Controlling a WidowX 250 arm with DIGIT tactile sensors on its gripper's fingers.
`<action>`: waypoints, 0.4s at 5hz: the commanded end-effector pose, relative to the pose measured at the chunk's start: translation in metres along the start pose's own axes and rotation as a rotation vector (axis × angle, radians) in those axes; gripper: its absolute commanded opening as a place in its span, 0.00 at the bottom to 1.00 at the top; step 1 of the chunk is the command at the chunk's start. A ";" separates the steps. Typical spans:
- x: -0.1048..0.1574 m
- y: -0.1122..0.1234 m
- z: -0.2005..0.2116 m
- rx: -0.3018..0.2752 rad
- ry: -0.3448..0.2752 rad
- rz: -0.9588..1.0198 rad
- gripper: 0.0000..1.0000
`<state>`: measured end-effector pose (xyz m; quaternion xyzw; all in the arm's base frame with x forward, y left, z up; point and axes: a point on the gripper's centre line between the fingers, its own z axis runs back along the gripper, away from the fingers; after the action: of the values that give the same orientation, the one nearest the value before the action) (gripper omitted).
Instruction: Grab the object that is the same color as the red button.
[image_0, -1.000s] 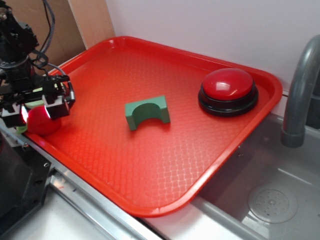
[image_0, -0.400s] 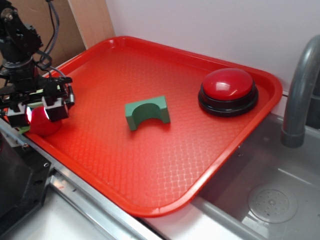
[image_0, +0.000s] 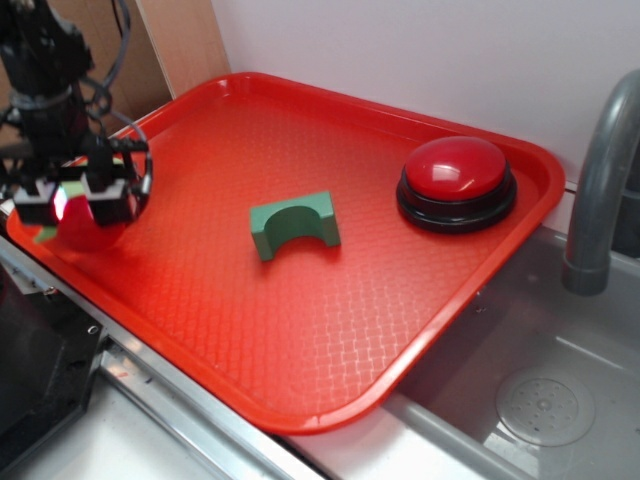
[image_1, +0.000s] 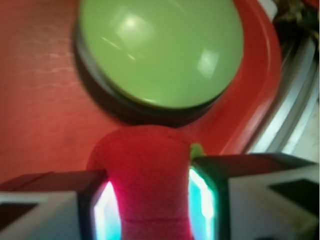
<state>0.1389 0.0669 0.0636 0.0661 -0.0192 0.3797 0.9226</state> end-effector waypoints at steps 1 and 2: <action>0.013 -0.029 0.074 -0.108 -0.040 -0.385 0.00; 0.012 -0.060 0.107 -0.138 -0.047 -0.573 0.00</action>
<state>0.1920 0.0160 0.1512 0.0159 -0.0254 0.1040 0.9941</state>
